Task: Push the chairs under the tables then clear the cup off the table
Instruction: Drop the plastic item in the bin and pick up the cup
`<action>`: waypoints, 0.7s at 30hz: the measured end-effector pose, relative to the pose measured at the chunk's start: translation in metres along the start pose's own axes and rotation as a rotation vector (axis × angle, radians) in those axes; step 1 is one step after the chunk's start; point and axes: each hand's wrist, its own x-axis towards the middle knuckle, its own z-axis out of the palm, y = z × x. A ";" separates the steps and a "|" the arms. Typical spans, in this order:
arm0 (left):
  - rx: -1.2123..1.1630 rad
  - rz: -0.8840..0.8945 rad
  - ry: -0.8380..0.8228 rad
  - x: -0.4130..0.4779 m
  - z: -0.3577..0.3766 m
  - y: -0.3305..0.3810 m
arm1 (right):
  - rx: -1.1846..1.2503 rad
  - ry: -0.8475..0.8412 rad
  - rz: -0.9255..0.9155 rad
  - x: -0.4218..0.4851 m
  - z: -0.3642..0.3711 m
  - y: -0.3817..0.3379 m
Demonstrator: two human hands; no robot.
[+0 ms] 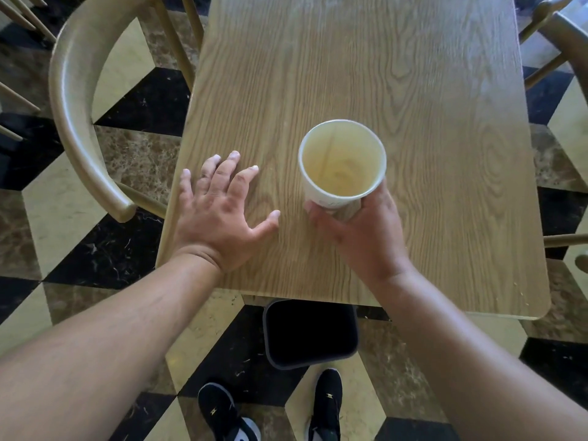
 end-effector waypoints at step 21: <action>0.004 -0.002 0.043 0.000 0.004 0.001 | -0.161 -0.354 -0.176 -0.136 -0.012 0.011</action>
